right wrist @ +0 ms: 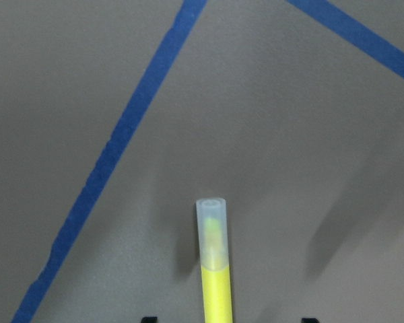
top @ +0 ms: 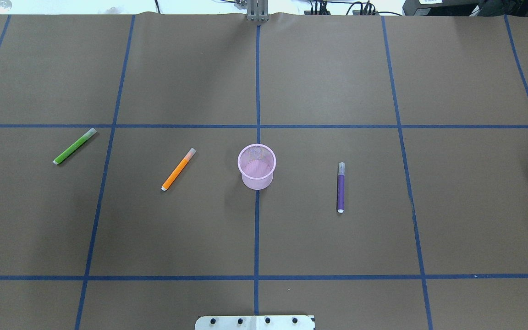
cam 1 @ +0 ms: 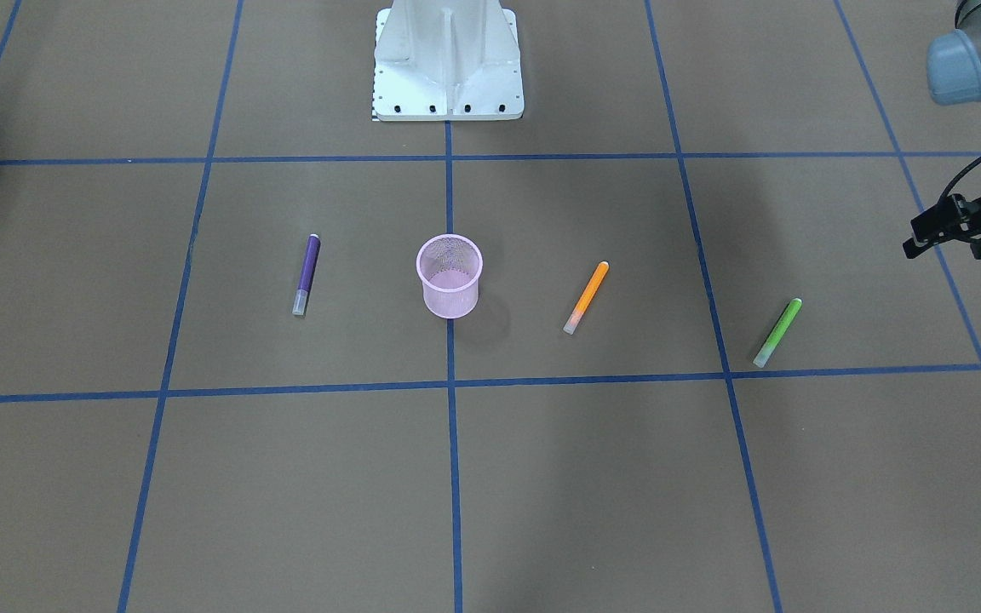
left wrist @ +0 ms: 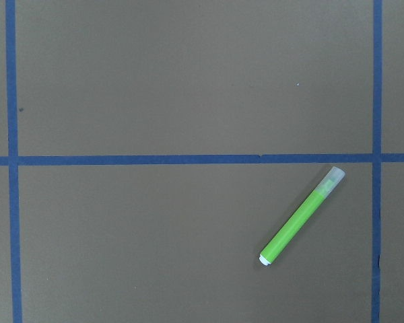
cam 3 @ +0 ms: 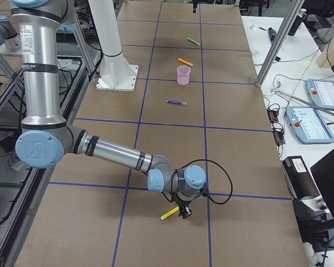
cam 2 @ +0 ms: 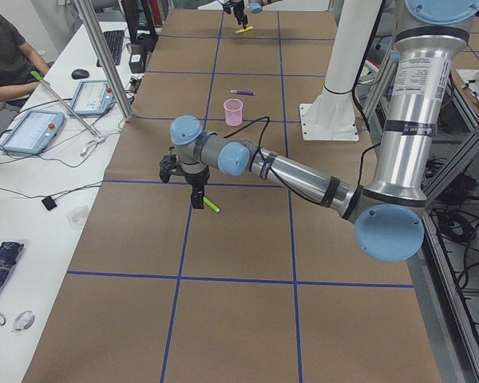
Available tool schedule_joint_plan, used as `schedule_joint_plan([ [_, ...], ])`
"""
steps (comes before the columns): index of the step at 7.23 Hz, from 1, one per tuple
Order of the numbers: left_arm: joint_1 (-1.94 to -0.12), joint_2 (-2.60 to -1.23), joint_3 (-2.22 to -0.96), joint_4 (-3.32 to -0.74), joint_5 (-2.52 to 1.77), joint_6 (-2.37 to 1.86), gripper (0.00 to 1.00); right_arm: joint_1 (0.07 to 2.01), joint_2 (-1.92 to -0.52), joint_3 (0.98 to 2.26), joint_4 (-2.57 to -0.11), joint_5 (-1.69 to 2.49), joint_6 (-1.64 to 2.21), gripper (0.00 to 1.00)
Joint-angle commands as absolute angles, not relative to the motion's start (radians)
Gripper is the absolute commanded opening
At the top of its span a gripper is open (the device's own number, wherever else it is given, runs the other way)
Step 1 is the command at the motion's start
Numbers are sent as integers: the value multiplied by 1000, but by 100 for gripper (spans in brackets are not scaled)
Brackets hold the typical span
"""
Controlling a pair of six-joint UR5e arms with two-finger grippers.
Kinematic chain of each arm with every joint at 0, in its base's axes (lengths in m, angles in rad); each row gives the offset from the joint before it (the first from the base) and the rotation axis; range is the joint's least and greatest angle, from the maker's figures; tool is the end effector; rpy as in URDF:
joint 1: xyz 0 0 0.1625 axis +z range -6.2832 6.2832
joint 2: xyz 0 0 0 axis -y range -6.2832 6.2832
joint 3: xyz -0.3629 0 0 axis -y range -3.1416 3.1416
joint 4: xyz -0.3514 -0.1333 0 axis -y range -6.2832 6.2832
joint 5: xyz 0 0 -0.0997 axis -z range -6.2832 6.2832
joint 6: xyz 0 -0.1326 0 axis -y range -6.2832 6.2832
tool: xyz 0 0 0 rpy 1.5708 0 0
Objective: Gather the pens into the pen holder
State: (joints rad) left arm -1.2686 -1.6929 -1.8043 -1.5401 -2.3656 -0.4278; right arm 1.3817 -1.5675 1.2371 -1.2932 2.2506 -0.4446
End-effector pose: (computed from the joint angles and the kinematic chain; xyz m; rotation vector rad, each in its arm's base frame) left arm 0.1112 -0.4867 0.4565 0.0062 0.8449 0.0111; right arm -0.0313 -0.4295 0.7476 0.0368 -0.6911 -0.5907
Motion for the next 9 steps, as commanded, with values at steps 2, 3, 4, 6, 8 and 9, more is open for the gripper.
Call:
schedule_joint_plan([
  [2,-1269,-1692,-1802,-1540,-2365,-426,100,1364,-1565,1230,-1293,2215,-449,71],
  [3,-1269,-1692,-1802,-1540,-2365,-426,100,1364,-1565,1224,-1293,2215,-449,71],
  [4,-1269,-1692,-1802,-1540,-2365,-426,100,1361,-1565,1213,-1293,2215,-448,71],
  [6,-1269,-1692,-1807,-1540,-2365,-430,100,1356,-1565,1212,-1295,2215,-446,70],
  [8,-1269,-1690,-1806,-1540,-2365,-428,100,1355,-1565,1209,-1295,2215,-448,65],
  [9,-1269,-1690,-1807,-1540,-2365,-428,100,1355,-1565,1209,-1295,2215,-449,65],
])
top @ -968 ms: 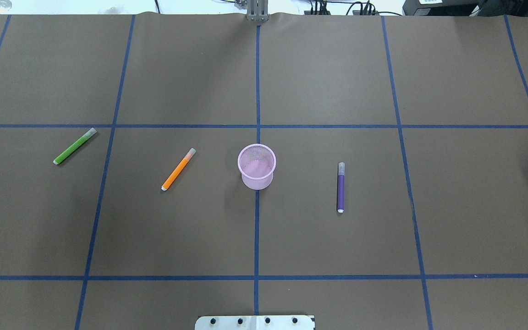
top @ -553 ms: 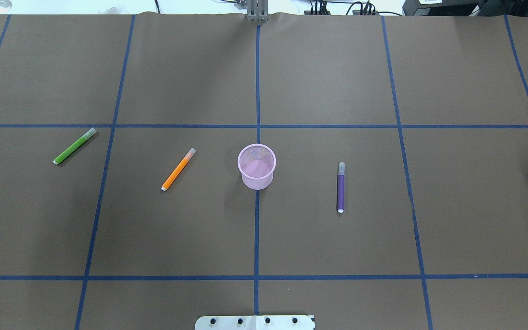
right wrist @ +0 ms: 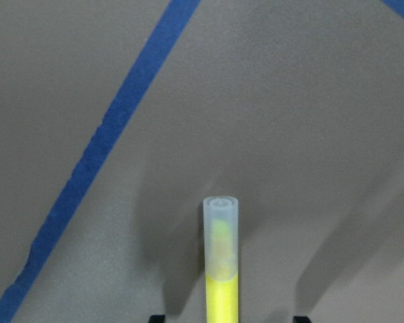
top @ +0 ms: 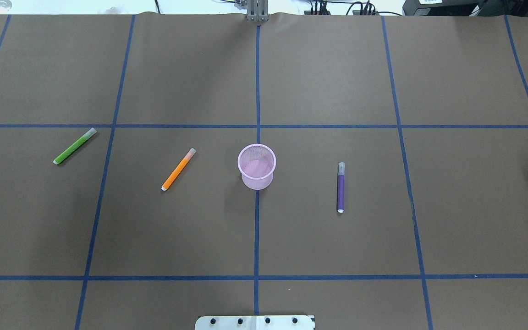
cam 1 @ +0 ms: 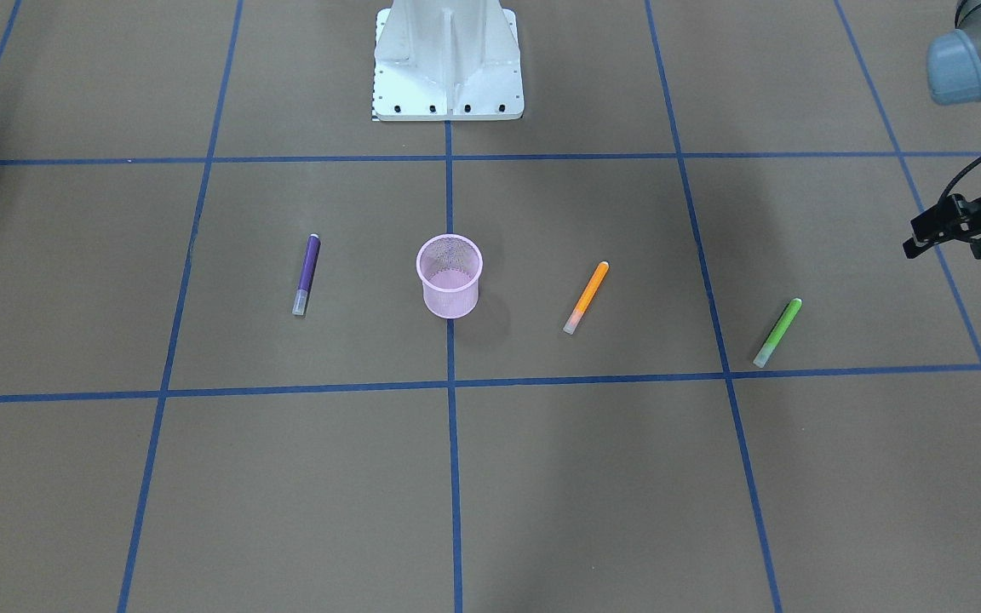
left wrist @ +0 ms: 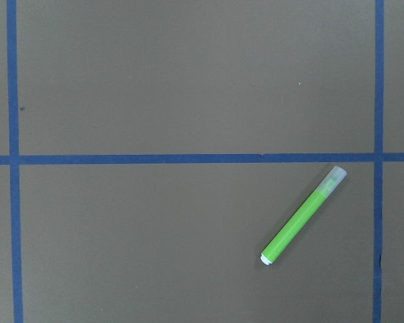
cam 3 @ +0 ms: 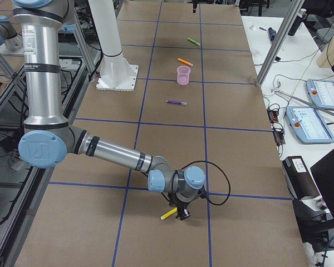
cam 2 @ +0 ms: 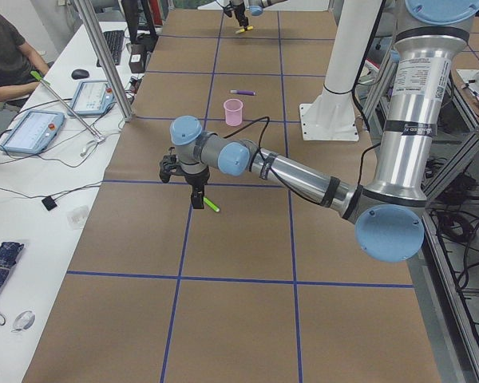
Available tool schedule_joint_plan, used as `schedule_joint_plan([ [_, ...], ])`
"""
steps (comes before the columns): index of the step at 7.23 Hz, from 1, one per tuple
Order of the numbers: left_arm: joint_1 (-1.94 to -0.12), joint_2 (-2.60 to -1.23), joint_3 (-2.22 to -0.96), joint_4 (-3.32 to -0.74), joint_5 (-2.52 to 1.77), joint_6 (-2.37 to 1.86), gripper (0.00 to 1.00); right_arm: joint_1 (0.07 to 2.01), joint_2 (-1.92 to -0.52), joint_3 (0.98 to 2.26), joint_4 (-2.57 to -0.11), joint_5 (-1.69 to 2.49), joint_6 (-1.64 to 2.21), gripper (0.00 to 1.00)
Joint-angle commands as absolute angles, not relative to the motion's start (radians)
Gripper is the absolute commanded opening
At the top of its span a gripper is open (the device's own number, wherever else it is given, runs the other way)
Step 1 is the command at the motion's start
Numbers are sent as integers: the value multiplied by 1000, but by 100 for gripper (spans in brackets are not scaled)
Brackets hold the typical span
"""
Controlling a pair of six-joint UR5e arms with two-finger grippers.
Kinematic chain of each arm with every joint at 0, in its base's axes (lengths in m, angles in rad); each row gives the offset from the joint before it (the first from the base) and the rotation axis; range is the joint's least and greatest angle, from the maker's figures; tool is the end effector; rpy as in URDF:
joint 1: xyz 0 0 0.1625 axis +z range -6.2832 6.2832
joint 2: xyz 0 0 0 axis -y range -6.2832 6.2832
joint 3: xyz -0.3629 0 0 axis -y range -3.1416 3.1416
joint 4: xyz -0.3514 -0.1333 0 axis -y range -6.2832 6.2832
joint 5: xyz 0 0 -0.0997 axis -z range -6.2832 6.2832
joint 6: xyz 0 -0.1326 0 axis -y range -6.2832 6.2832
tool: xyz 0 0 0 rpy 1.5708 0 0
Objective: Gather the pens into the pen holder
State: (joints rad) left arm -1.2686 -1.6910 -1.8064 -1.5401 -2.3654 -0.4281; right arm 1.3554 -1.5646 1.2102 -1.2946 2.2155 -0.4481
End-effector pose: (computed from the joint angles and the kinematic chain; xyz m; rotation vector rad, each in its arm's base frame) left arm 0.1110 -0.4860 0.4566 0.0063 0.8448 0.0108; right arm -0.0380 -0.4246 0.7608 -0.0002 -0.6595 -0.6145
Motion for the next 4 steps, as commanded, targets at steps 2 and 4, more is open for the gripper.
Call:
schedule_joint_plan([
  [2,-1269,-1690,-1805,-1540,-2365,-428,100,1353,-1565,1201,-1295,2215,-448,60],
  [4,-1269,-1690,-1807,-1540,-2364,-428,100,1351,-1565,1200,-1295,2215,-449,33],
])
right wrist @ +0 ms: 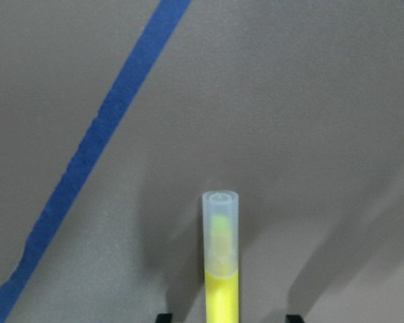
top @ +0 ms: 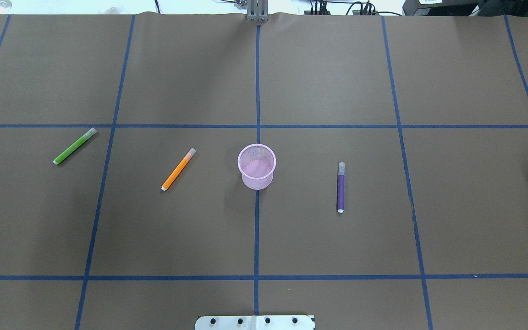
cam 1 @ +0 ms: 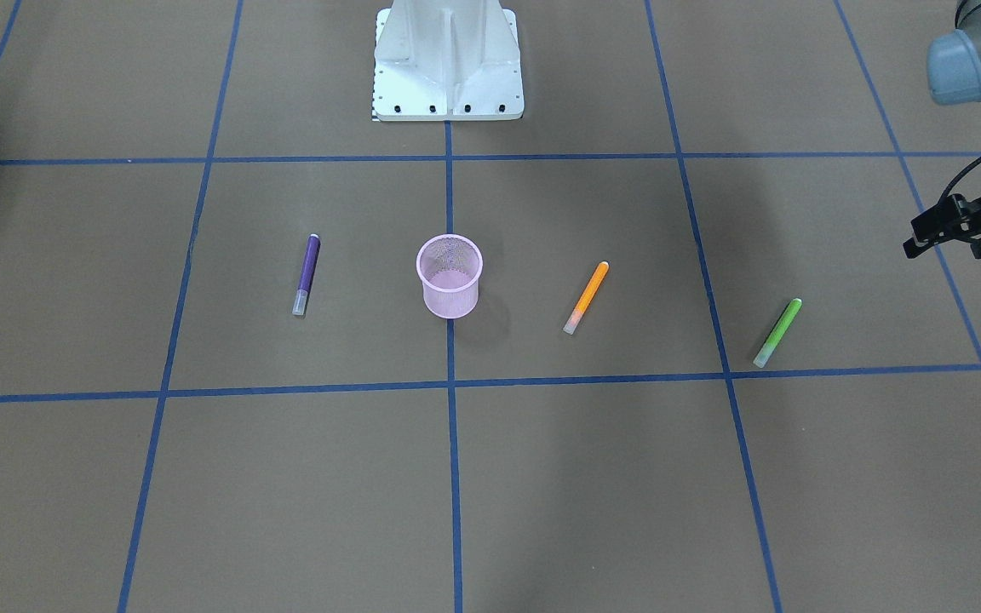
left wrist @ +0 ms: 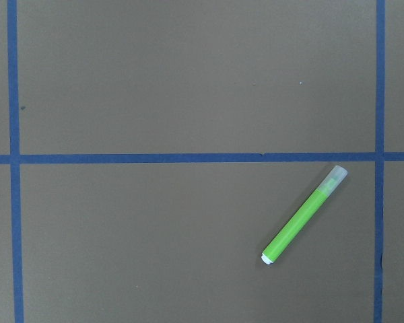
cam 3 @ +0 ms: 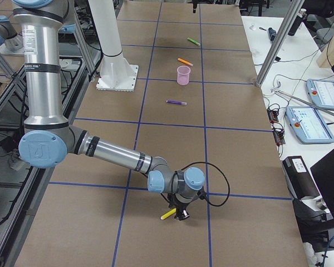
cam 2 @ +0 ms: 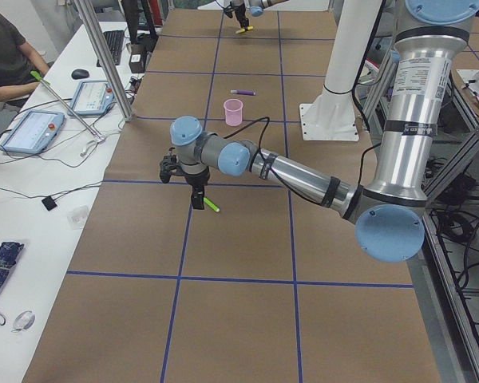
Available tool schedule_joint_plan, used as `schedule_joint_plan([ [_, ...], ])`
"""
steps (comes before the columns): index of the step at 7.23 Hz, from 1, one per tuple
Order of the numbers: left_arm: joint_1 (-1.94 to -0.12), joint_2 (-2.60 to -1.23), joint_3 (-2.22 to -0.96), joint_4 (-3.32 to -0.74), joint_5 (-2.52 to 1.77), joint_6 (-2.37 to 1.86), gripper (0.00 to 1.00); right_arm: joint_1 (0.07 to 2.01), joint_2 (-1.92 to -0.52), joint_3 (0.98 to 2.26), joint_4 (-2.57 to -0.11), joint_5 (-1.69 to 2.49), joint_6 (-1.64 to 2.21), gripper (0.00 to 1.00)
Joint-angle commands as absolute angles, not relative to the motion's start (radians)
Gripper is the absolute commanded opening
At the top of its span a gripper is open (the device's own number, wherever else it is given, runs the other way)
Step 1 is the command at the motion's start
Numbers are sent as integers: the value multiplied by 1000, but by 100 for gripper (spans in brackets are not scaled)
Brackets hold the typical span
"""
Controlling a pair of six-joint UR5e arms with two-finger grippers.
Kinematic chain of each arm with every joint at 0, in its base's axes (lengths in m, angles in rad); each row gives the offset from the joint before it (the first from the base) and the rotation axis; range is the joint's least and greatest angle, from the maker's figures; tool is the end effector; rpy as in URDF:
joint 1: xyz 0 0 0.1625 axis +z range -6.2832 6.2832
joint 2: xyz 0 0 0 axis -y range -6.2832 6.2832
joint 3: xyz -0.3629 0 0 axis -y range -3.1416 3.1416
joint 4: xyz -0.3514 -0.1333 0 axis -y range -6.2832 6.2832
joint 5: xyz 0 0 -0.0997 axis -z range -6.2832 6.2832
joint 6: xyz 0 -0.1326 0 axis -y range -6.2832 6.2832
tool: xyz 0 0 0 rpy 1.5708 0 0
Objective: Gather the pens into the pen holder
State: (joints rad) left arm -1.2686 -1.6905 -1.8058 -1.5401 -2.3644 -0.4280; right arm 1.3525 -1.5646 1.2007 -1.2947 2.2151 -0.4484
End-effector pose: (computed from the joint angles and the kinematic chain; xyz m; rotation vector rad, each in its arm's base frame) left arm 0.1109 -0.4860 0.4572 0.0057 0.8436 0.0103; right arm -0.0387 -0.4223 0.7648 -0.0104 -0.6601 -0.6145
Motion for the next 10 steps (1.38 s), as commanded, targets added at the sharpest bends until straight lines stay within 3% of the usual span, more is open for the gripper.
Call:
schedule_joint_plan([
  [1,-1269,-1690,-1806,-1540,-2364,-428,100,1353,-1566,1200,-1295,2215,-451,8],
  [2,-1269,-1690,-1805,-1540,-2364,-428,100,1353,-1566,1200,-1295,2215,-453,0],
  [5,-1269,-1690,-1812,-1540,-2365,-429,100,1354,-1548,1256,-1295,2244,-405,0],
  [7,-1269,-1695,-1831,-1540,-2365,-431,100,1355,-1551,1429,-1275,2281,-94,0],
  [10,-1227,-1695,-1852,-1710,-2367,-478,100,1259,-1551,1476,-779,2266,659,0],
])
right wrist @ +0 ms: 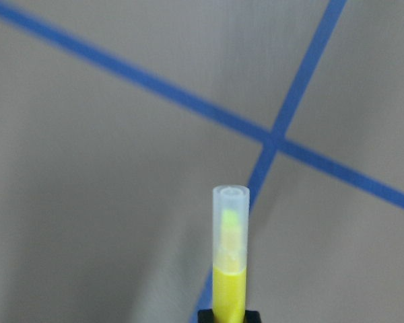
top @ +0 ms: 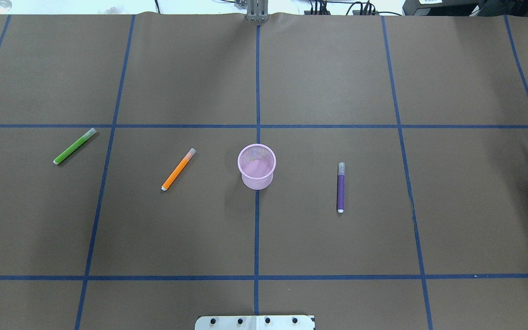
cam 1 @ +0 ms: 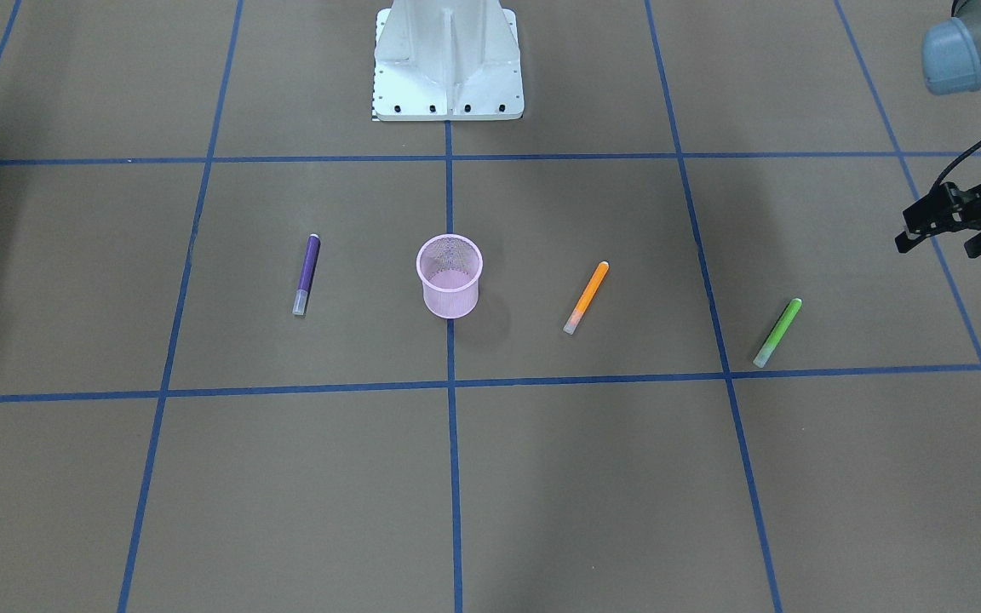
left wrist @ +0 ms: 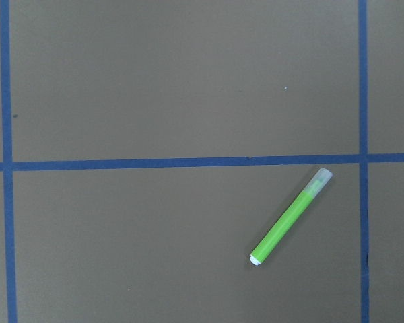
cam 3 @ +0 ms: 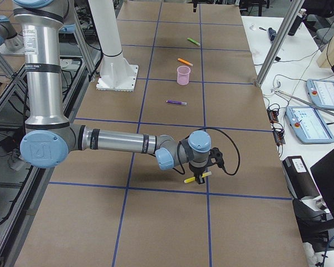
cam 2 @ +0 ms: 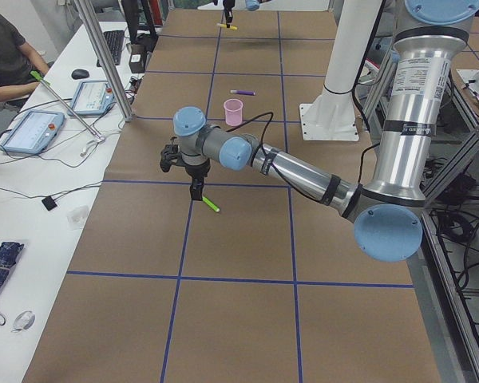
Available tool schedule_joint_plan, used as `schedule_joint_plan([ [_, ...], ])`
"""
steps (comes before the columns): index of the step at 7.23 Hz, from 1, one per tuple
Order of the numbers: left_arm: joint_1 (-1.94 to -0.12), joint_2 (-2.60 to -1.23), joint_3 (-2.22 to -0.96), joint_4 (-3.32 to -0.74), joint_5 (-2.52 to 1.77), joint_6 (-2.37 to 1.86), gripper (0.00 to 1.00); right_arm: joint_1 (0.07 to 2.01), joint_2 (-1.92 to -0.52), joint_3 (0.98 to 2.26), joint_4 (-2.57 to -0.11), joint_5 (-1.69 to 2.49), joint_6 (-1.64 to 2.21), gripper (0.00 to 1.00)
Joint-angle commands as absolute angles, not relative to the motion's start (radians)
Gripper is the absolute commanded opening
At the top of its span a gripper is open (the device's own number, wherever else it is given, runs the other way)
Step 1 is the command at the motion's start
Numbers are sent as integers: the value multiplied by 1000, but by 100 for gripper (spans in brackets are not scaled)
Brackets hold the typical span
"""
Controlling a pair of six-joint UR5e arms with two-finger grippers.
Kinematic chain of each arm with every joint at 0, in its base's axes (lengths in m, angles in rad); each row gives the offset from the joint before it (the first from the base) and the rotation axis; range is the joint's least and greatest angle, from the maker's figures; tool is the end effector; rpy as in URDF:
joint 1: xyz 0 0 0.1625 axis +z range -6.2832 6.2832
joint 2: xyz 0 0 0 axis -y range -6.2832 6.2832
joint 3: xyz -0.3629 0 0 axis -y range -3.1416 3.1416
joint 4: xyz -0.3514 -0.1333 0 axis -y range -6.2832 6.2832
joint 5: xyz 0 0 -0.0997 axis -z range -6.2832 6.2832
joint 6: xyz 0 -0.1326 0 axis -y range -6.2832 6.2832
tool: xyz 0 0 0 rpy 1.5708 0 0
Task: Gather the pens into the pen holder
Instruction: 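Carry the yellow marker with the right gripper toward the pink cup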
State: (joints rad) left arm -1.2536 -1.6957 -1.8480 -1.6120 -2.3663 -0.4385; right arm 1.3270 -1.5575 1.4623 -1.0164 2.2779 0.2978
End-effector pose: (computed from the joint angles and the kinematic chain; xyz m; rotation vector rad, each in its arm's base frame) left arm 0.1188 -0.4856 0.4261 0.1013 0.8807 0.0630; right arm -0.0722 -0.4856 0.6049 0.2378 -0.7863 -0.1114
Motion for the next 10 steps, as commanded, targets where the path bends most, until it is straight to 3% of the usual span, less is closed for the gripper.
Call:
schedule_joint_plan([
  [1,-1182,-1695,-1850,-1791,-2364,-559,100,1179,-1542,1509,-678,2196,849,0],
  [3,-1138,-1701,-1850,-1816,-2358,-635,100,1025,-1534,1705,-667,1980,1122,0],
  [7,-1077,-1808,-1841,-1813,-2353,-634,99,749,-1447,1874,-765,1583,1347,0],
  [10,-1037,-1829,-1841,-1813,-2353,-637,100,481,-1101,1918,-1214,1274,1511,0],
])
